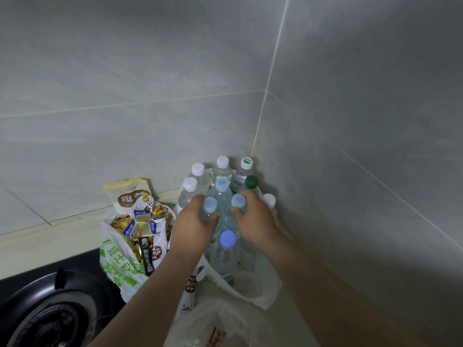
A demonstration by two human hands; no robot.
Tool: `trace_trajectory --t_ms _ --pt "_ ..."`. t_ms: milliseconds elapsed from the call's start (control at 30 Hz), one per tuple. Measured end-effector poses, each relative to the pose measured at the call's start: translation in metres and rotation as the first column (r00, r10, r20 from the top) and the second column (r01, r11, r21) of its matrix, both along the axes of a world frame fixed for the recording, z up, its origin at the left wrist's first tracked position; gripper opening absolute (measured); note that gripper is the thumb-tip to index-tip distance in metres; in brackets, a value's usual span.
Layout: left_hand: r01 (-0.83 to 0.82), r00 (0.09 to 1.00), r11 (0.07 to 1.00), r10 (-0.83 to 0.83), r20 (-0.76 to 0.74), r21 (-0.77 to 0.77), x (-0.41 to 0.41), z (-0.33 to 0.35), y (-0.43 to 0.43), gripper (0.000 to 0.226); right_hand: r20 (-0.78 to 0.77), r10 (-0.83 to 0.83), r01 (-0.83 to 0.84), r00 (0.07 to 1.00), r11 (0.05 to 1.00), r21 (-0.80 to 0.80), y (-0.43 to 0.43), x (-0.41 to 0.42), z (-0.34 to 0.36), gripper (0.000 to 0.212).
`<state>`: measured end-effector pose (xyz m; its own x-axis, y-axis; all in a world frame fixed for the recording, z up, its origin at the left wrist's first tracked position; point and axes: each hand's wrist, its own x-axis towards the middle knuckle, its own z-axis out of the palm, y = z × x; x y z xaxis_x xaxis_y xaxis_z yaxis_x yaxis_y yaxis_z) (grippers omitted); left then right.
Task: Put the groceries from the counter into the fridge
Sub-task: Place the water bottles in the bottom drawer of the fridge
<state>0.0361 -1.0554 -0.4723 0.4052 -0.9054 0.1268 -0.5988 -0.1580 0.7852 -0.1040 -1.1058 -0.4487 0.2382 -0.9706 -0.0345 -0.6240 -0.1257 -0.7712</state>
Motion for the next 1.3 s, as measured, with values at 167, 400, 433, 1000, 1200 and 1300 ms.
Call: trace_trajectory --t_ms 167,400,433,1000,1200,1300 --pt "-0.036 0.996 0.999 0.036 -0.087 0.001 0.001 -0.006 0.003 0.03 -0.03 0.072 -0.071 0.997 0.997 0.014 -0.002 0.001 0.005 0.016" --pt "-0.061 0.984 0.998 0.064 -0.164 0.024 0.01 -0.006 0.007 0.031 -0.085 0.07 -0.067 0.994 0.997 0.034 -0.004 -0.001 0.004 0.019" --pt "-0.058 0.984 0.998 0.062 -0.167 0.027 0.011 -0.005 0.007 0.031 -0.088 0.069 -0.066 0.994 0.997 0.032 -0.003 -0.001 0.003 0.017" --pt "0.066 0.948 0.956 -0.15 -0.281 -0.286 0.018 0.075 0.039 0.031 0.299 0.023 0.024 0.954 0.988 -0.155 0.017 -0.027 0.063 0.046" --pt "0.041 0.947 0.916 -0.163 -0.276 -0.4 0.014 0.114 0.042 0.023 0.585 -0.038 0.137 0.81 0.983 -0.125 0.036 -0.044 0.108 0.044" --pt "0.031 0.941 0.897 -0.175 -0.29 -0.441 0.008 0.135 0.043 0.028 0.637 -0.021 0.148 0.77 0.978 -0.148 0.043 -0.05 0.129 0.041"
